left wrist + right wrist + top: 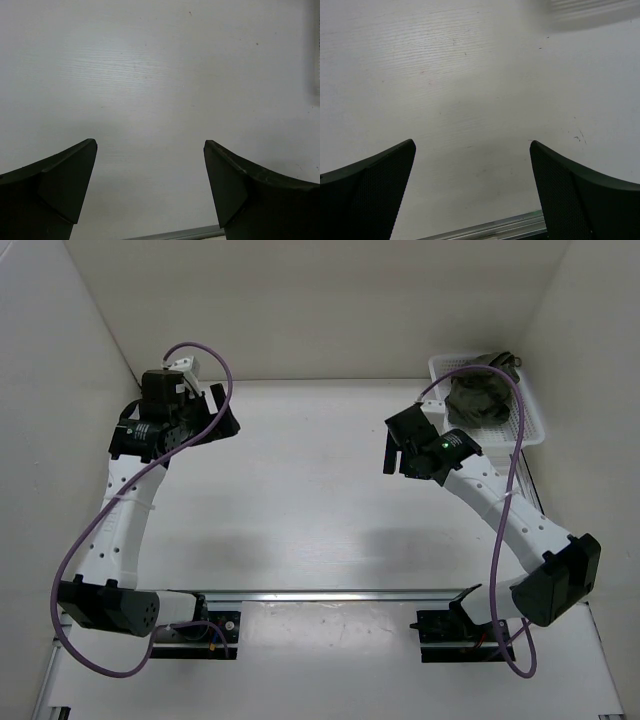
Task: Fold and stack the shorts
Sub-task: Grab the shorts from the pile
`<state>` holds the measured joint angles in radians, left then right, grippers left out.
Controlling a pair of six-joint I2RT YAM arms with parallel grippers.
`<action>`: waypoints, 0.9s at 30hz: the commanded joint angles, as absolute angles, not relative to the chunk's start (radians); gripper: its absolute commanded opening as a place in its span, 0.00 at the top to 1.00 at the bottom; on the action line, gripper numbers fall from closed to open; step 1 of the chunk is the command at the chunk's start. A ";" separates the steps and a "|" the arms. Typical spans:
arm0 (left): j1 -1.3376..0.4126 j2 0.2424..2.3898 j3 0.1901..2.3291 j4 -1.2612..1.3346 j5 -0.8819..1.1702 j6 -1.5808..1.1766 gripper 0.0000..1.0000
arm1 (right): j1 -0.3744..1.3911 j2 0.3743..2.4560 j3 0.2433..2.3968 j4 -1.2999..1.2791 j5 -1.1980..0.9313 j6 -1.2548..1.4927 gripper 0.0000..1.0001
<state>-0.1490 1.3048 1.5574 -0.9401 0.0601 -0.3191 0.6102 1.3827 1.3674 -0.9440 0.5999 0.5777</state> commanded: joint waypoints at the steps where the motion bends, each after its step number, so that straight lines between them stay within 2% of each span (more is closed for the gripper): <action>1: -0.169 1.270 1.532 -0.907 0.087 -0.305 0.01 | 0.609 1.379 1.414 -0.957 0.638 0.581 0.01; 7: -0.178 1.250 1.532 -0.907 0.077 -0.307 0.01 | 0.589 1.388 1.449 -0.930 0.638 0.559 0.01; 10: -0.178 1.270 1.532 -0.897 0.087 -0.324 0.01 | 0.523 1.460 1.524 -0.908 0.556 0.482 0.01; 12: -0.178 1.282 1.532 -0.897 0.071 -0.324 0.01 | 0.422 1.512 1.631 -0.908 0.488 0.456 0.01; 16: -0.187 1.282 1.532 -0.873 0.032 -0.290 0.01 | 0.179 1.705 1.816 -0.908 0.376 0.456 0.11; 18: -0.187 1.304 1.532 -0.873 0.032 -0.279 0.01 | 0.117 1.778 1.896 -0.899 0.298 0.475 0.13; 19: -0.187 1.304 1.543 -0.873 0.032 -0.270 0.01 | 0.070 1.851 1.937 -0.899 0.288 0.476 0.13; 23: -0.187 1.371 1.597 -0.916 0.103 -0.261 0.01 | -0.032 2.026 2.133 -0.910 0.236 0.499 0.01; 27: -0.187 1.457 1.647 -0.973 0.126 -0.249 0.01 | -0.115 2.218 2.302 -0.933 0.198 0.509 0.01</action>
